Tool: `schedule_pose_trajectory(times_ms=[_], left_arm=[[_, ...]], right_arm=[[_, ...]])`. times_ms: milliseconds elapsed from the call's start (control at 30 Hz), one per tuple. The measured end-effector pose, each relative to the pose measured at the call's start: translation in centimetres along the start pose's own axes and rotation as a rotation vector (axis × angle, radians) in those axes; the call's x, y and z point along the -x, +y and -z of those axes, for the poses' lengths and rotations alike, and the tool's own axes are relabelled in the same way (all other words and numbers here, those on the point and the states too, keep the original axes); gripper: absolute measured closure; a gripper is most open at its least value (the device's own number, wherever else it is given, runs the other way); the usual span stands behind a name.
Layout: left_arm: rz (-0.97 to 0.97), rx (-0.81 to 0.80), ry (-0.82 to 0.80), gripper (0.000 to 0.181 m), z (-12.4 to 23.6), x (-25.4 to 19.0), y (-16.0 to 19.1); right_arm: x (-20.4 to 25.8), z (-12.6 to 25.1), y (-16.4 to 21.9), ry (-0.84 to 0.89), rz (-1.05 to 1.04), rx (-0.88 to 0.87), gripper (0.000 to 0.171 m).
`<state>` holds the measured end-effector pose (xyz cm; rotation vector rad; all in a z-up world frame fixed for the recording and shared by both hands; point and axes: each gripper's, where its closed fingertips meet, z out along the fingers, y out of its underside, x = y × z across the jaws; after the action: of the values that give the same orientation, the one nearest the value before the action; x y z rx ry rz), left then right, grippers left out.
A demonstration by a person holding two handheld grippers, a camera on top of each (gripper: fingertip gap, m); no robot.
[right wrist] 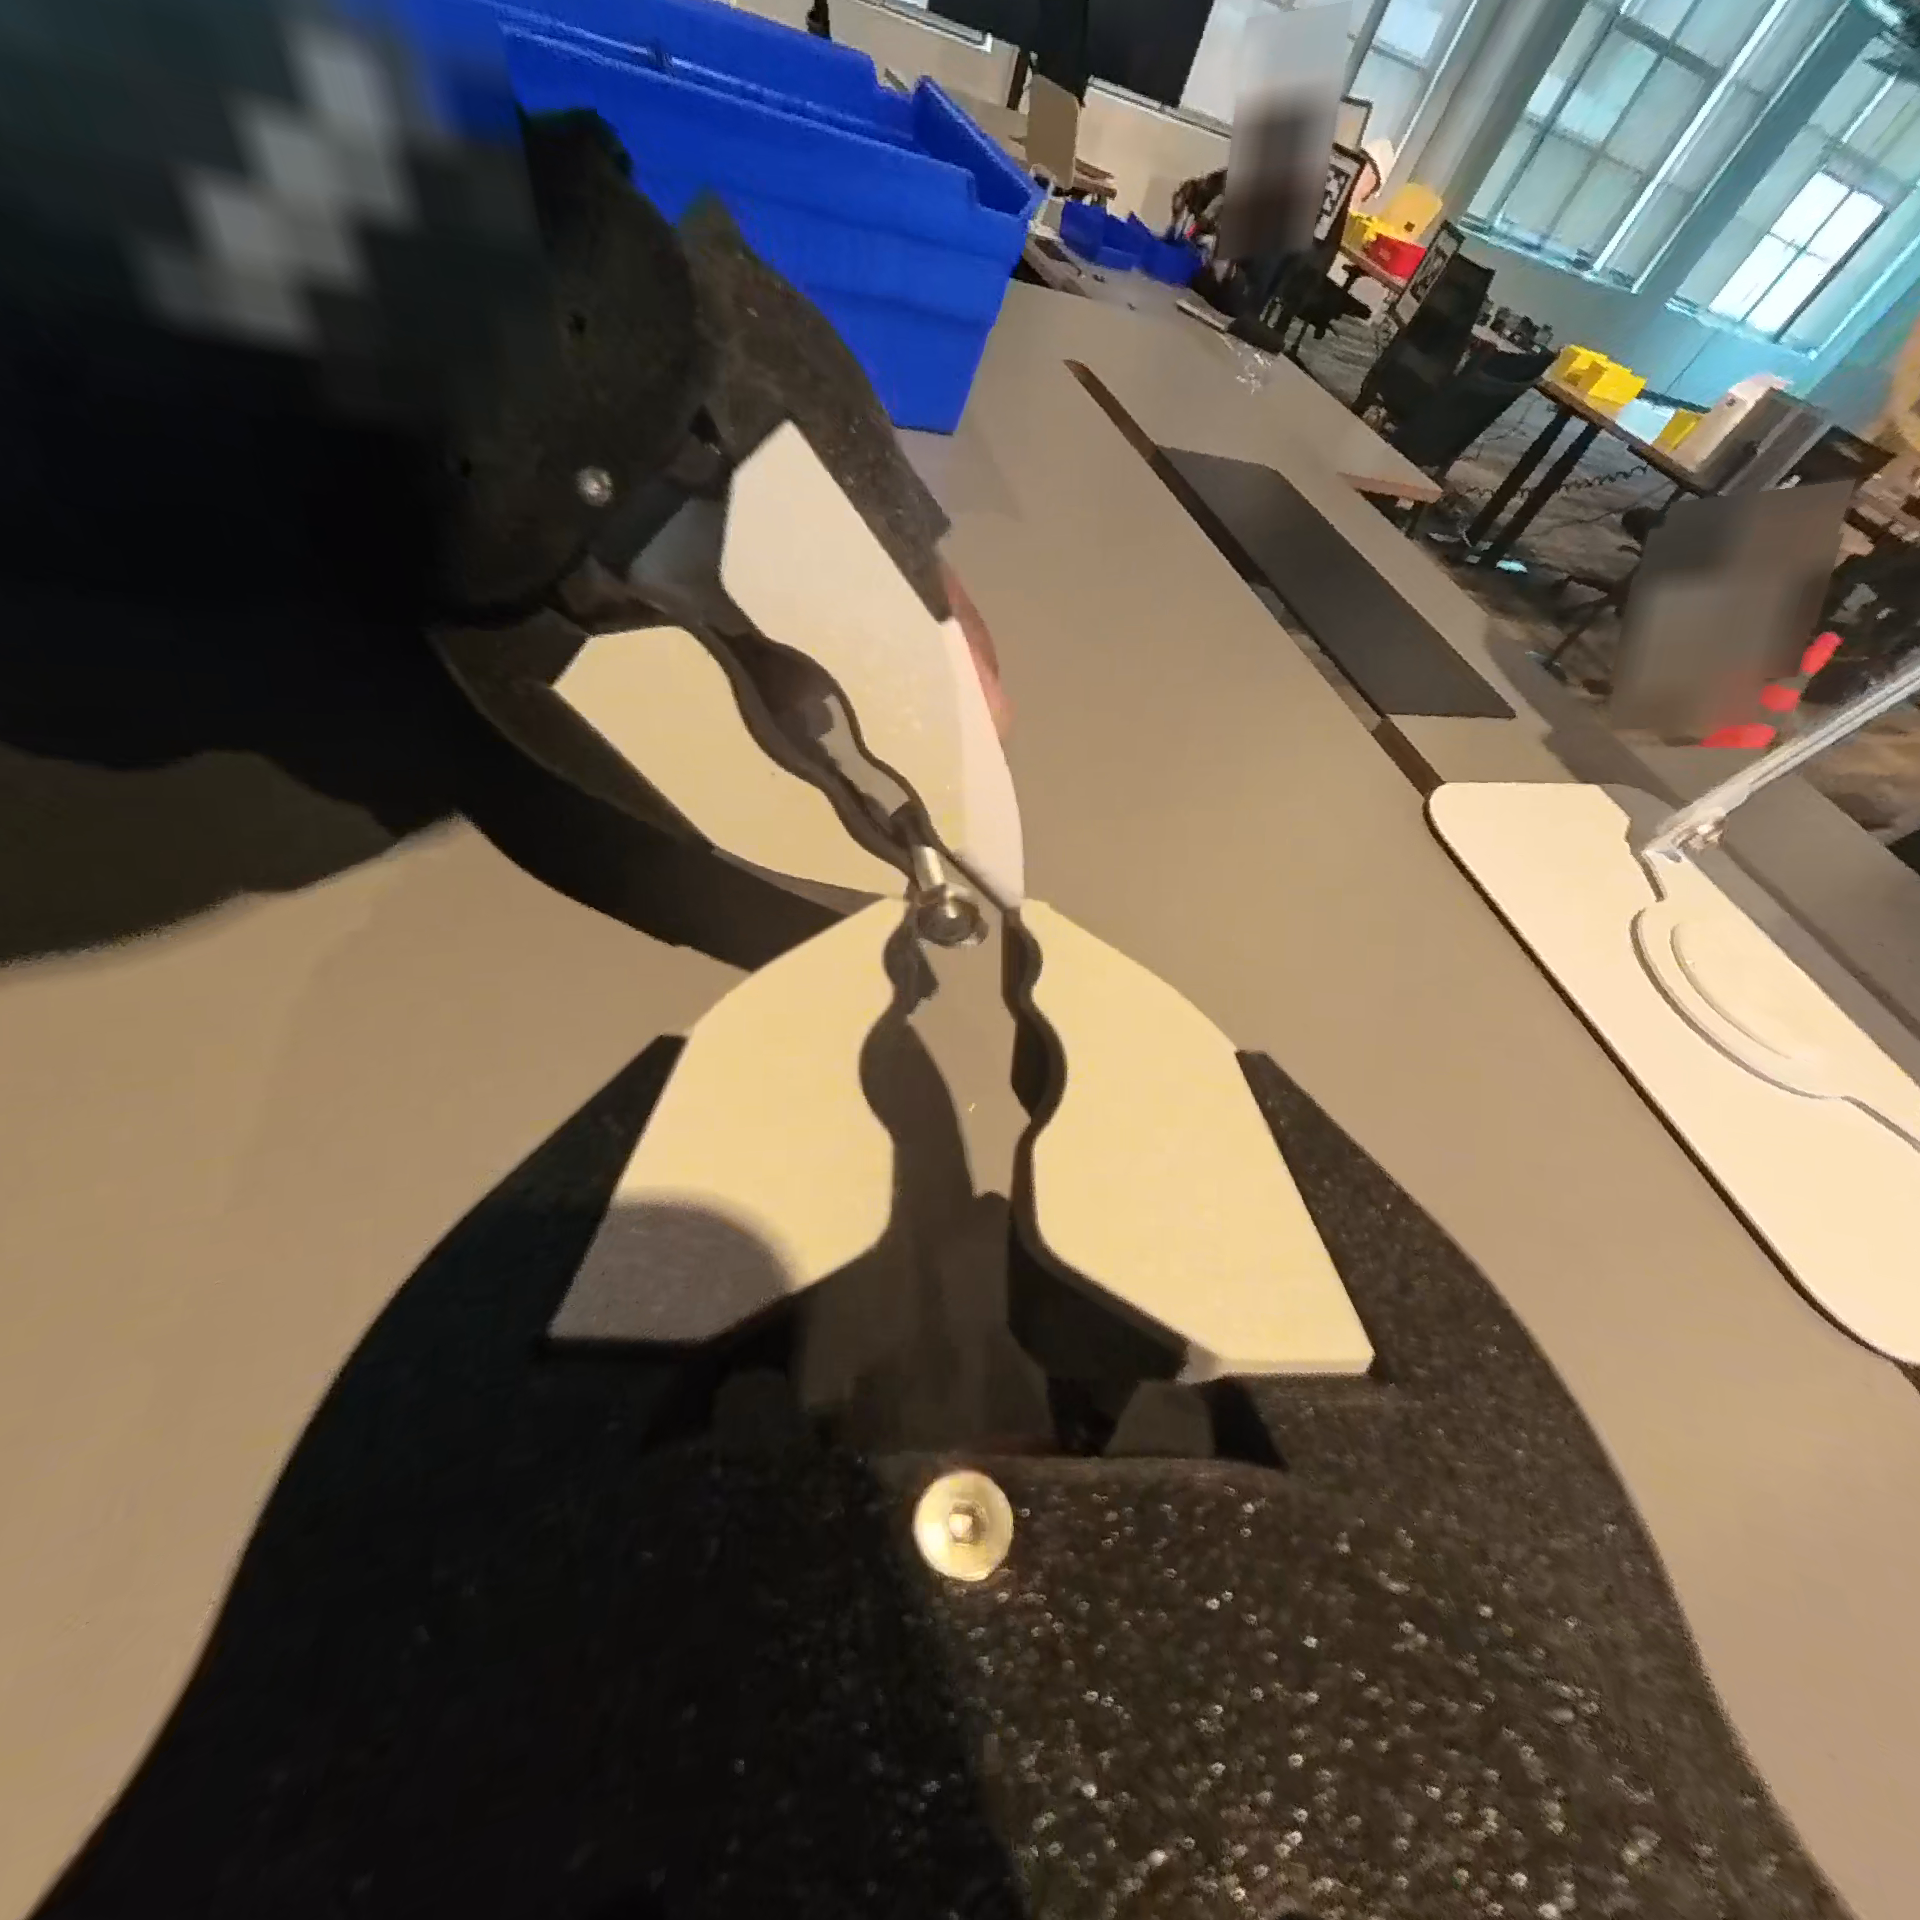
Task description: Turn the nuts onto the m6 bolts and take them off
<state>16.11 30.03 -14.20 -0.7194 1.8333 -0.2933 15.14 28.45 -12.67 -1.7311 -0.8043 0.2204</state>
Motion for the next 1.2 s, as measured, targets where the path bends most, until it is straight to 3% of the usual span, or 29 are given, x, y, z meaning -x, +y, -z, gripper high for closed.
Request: schedule_pose_trajectory(times_ms=[67,167,267,333,433,633,767,967,1200], left_arm=[[-0.086,0.041,-0.055,0.176,-0.1,0.4,0.4],[-0.194,0.096,-0.111,0.176,-0.1,0.9,1.0],[-0.197,0.099,-0.126,0.176,-0.2,1.1,0.9],[-0.166,0.095,-0.126,0.176,-0.3,1.1,1.0],[-0.105,0.101,-0.131,0.176,-0.5,1.5,1.4],[-0.014,0.113,-0.136,0.176,-0.9,2.0,2.5],[0.000,0.105,-0.148,0.176,-1.1,2.2,2.5],[-0.036,0.096,-0.175,0.176,-1.0,2.3,2.0],[-0.082,0.067,-0.204,0.176,-0.5,2.6,1.4]], right_arm=[[0.0,-0.3,0.3,-0.023,-0.104,0.033,0.161],[0.1,-0.7,0.6,-0.104,-0.442,0.064,0.161],[0.2,-0.7,0.3,-0.237,-0.779,0.015,0.161],[-0.1,-0.5,0.1,-0.283,-0.851,-0.013,0.156],[-1.1,0.1,-1.0,-0.237,-0.714,-0.117,0.134],[-2.9,1.7,-2.5,0.019,-0.131,-0.255,0.134],[-3.0,1.7,-2.9,0.062,-0.005,-0.283,0.138],[-2.0,0.2,-1.6,0.064,0.174,-0.175,0.143],[-1.9,0.4,-1.7,0.040,0.162,-0.189,0.147]])
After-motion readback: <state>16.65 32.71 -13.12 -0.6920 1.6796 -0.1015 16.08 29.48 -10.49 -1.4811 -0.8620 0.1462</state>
